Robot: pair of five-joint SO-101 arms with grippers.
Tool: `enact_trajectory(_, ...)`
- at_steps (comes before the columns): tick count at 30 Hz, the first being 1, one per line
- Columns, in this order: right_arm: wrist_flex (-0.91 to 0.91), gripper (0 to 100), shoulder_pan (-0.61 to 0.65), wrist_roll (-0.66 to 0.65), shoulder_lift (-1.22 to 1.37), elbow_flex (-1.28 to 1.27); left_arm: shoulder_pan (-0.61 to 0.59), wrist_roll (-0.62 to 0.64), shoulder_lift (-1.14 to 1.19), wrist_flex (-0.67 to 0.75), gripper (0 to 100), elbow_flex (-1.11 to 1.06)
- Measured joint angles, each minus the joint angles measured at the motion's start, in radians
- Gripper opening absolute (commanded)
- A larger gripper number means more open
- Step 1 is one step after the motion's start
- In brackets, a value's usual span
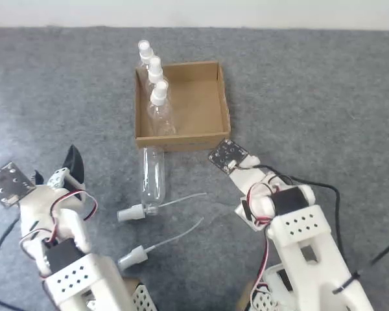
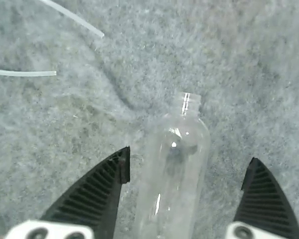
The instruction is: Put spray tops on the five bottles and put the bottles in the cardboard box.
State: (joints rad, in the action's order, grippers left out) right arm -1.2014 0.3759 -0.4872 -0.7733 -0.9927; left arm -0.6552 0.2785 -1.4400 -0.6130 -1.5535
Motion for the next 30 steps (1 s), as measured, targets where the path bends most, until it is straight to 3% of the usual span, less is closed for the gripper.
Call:
enact_trajectory(14,-0.008,31.0,0.0,0.008,0.367,0.146,0.0,0.0,0.0,0.0,32,0.0)
enact_trajectory(30,0.055,24.3,0.0,0.014,0.502,0.176,0.0,0.0,0.0,0.0,32,0.0)
